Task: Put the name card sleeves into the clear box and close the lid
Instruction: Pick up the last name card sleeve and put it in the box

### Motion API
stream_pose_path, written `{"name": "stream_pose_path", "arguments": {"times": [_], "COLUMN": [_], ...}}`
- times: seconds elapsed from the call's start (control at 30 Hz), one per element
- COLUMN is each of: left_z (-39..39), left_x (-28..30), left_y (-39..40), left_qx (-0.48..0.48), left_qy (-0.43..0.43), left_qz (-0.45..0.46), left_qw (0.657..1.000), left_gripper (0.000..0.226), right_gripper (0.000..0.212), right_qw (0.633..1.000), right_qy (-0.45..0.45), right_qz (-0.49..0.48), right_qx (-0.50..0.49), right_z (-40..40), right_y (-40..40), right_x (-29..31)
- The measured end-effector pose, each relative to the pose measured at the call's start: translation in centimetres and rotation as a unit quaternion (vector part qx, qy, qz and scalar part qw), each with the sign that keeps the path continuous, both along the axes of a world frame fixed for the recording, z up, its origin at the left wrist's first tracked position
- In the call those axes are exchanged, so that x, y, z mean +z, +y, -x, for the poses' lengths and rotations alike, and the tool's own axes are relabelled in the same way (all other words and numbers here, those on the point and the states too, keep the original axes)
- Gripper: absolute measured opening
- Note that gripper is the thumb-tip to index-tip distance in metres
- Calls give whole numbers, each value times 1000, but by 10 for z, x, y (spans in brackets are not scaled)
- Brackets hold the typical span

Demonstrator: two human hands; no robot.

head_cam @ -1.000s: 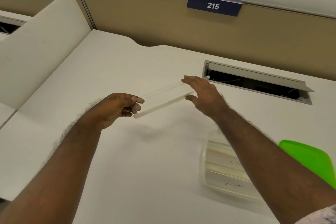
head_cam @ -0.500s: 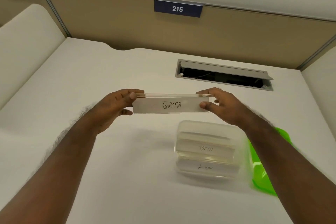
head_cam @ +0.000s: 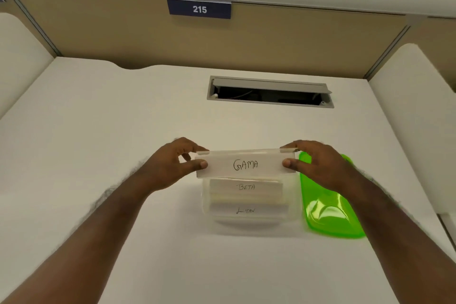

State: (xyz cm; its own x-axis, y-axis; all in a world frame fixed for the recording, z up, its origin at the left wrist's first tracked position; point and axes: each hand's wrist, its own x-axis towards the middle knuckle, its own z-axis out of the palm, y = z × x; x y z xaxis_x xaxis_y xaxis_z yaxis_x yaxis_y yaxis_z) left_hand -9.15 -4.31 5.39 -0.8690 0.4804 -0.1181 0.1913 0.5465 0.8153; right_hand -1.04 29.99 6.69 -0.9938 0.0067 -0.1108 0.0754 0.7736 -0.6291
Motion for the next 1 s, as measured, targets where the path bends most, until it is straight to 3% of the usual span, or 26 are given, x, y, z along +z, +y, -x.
{"name": "stream_pose_path", "arguments": {"times": [0.13, 0.2, 0.33, 0.47, 0.63, 0.77, 0.87, 1.0], "left_z": [-19, -30, -47, -53, -55, -54, -52, -51], "left_x": [-21, -29, -36, -41, -47, -46, -46, -38], "left_y": [17, 25, 41, 58, 74, 83, 84, 90], "left_qx": [-38, -63, -138, -186, -211, -213, -214, -157], "left_qy": [68, 126, 238, 236, 219, 217, 219, 240], "left_qz": [175, 271, 362, 456, 522, 536, 544, 463], "left_qw": [982, 952, 891, 837, 797, 788, 782, 839], "left_gripper": [33, 36, 39, 41, 34, 23, 31, 44], "right_gripper": [38, 42, 46, 43, 40, 41, 47, 49], "right_qw": [991, 975, 944, 918, 886, 875, 884, 935], "right_qy": [-22, -50, -61, -59, -66, -75, -64, 13], "right_qz": [-128, -209, -304, -359, -417, -437, -427, -340], "right_qx": [37, 62, 112, 156, 189, 192, 180, 97], "right_z": [-23, -34, -48, -46, -36, -29, -29, -35], "right_y": [4, 0, -12, -21, -30, -35, -34, -25], "right_x": [-23, -32, -49, -60, -64, -64, -65, -52]}}
